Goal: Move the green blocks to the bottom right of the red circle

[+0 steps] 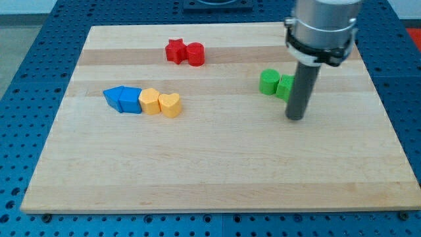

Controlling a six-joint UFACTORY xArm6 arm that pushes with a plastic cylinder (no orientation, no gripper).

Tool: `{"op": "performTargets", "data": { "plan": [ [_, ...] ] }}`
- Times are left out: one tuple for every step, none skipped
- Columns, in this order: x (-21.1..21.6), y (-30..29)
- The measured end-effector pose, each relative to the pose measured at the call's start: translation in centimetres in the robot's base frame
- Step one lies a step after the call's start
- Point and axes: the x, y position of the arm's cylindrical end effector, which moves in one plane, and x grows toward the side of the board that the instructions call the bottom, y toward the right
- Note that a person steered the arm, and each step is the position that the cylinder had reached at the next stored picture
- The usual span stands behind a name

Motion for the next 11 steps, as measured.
{"op": "performTargets", "data": {
  "plan": [
    [-0.4,3.5],
    [-1.3,3.4],
    [-3.4,2.9],
    [-4.4,1.4],
    [-4.4,-1.1],
    [-4.5,-2.4],
    [-6.3,-2.8],
    [-8.1,-4.4],
    [-9.2,-6.5],
    [-9.6,-7.8],
    [-9.6,-5.2]
  ]
}}
